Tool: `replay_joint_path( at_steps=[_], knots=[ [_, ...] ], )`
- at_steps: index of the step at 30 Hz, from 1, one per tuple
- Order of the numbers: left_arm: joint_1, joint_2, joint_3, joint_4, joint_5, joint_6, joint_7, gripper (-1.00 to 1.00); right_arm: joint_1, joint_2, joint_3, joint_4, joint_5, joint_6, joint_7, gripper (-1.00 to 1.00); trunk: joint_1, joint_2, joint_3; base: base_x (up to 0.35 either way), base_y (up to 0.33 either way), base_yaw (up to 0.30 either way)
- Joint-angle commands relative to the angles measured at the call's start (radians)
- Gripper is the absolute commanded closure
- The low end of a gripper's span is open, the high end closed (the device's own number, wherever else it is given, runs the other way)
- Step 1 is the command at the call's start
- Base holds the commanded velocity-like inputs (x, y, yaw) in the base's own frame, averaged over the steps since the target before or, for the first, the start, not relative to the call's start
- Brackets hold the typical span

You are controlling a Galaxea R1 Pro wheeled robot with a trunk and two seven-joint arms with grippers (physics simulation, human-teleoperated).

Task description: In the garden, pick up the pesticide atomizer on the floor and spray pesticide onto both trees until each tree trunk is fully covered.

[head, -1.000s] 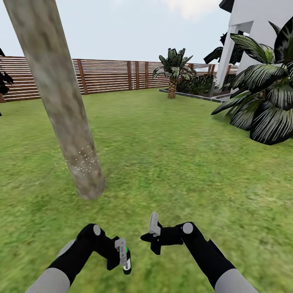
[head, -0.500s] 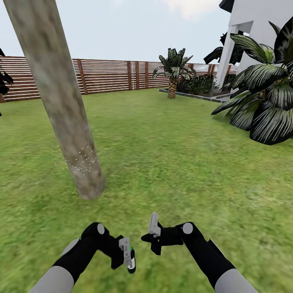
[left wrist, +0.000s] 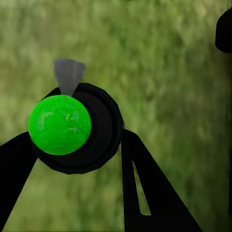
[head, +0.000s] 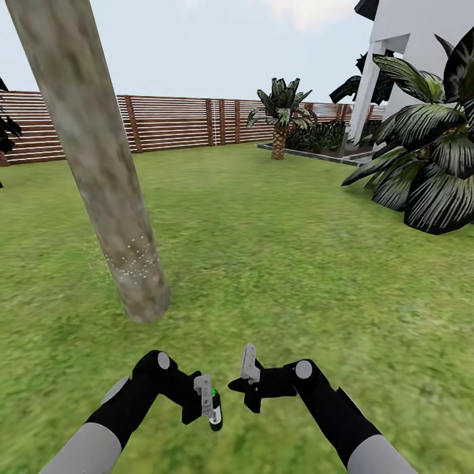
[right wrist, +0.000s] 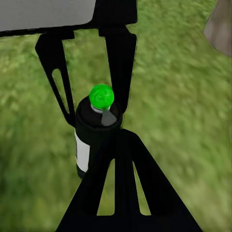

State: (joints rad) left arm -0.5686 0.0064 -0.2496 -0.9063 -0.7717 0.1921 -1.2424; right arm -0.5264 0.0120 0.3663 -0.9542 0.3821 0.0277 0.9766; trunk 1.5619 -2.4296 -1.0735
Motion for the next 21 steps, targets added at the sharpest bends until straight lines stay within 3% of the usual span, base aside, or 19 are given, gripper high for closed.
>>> replay_joint_path(
  at_steps=[1,21],
  knots=[
    [0.0,0.001,-0.002,-0.006,-0.001,0.011,-0.013,1.0,0.0,0.0,-0.001,-0.002,0.005,0.003,0.004,1.0,0.0,0.0,-0.001,0.0,0.0,0.0],
    [0.0,-0.025,-0.002,-0.027,0.0,0.012,-0.022,1.0,-0.001,-0.001,-0.001,-0.003,0.005,0.003,0.004,1.0,0.0,0.0,-0.001,0.0,0.0,0.0]
  ],
)
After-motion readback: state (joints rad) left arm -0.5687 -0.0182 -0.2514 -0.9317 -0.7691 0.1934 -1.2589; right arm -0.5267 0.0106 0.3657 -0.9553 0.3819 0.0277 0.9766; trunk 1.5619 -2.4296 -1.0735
